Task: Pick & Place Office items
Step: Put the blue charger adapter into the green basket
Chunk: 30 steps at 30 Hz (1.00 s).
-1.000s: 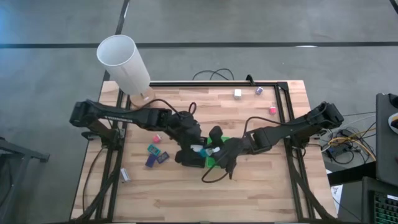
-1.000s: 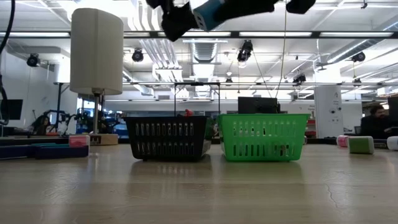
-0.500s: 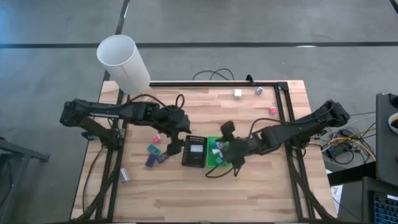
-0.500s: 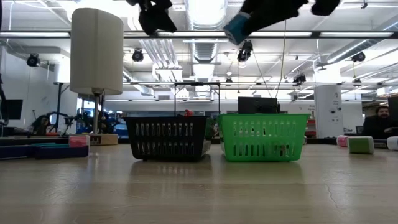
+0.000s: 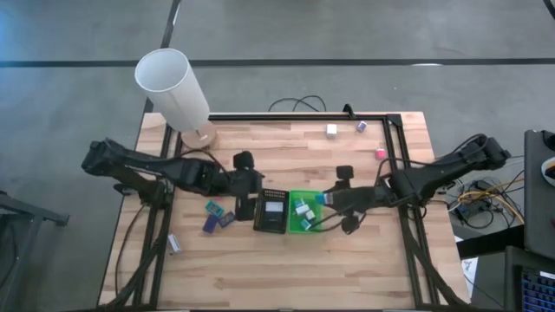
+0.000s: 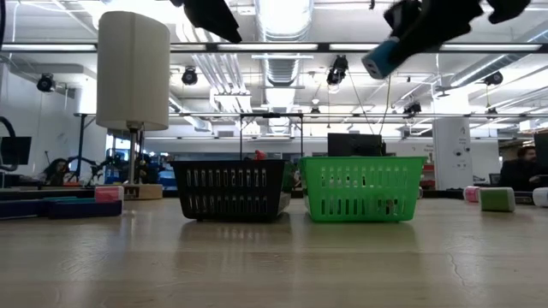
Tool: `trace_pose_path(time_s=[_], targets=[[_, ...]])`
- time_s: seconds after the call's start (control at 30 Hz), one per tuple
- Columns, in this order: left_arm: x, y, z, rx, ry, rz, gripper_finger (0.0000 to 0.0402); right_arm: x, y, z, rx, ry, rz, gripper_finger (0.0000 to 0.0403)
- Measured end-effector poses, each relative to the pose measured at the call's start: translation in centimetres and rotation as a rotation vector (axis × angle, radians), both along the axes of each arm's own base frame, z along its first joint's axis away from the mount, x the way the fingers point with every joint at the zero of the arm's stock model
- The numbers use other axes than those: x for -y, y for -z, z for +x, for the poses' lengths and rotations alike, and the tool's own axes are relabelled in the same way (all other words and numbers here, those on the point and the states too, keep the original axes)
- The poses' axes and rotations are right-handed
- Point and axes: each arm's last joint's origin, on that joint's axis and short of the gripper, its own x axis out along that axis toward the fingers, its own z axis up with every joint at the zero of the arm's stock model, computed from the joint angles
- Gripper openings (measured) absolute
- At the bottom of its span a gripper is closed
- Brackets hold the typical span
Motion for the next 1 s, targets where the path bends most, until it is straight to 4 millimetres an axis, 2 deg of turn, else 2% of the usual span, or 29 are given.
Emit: trace_pose_path(time_s=[0.13, 0.23, 0.43, 0.67, 0.9, 1.0], targets=[[1.2, 0.6, -0.3, 0.037, -0.08, 0.177, 0.0286, 0.3, 1.3, -0.8, 0.008, 0.073, 0.08, 0.015], [1.8, 0.9, -0.6, 0.057, -0.122, 0.242, 0.0286, 0.4, 2.0, -0.9, 0.017, 0.112, 0.121, 0.015], [2.7, 1.0, 0.0, 0.18, -0.13, 0.234, 0.0286, 0.1, 2.3, -0.2, 0.043, 0.134, 0.193, 0.015], [2.9, 2.1, 0.7, 0.299, -0.102, 0.255, 0.0286, 0.3, 2.5, 0.2, 0.022, 0.128, 0.258, 0.015], [2.8, 2.6, 0.6, 0.308, -0.122, 0.266, 0.0285, 1.2, 2.9, 0.4, 0.002, 0.157, 0.311, 0.015], [2.7, 3.4, 0.4, 0.287, -0.13, 0.286, 0.0285, 2.0, 3.4, 0.4, -0.023, 0.177, 0.343, 0.015]])
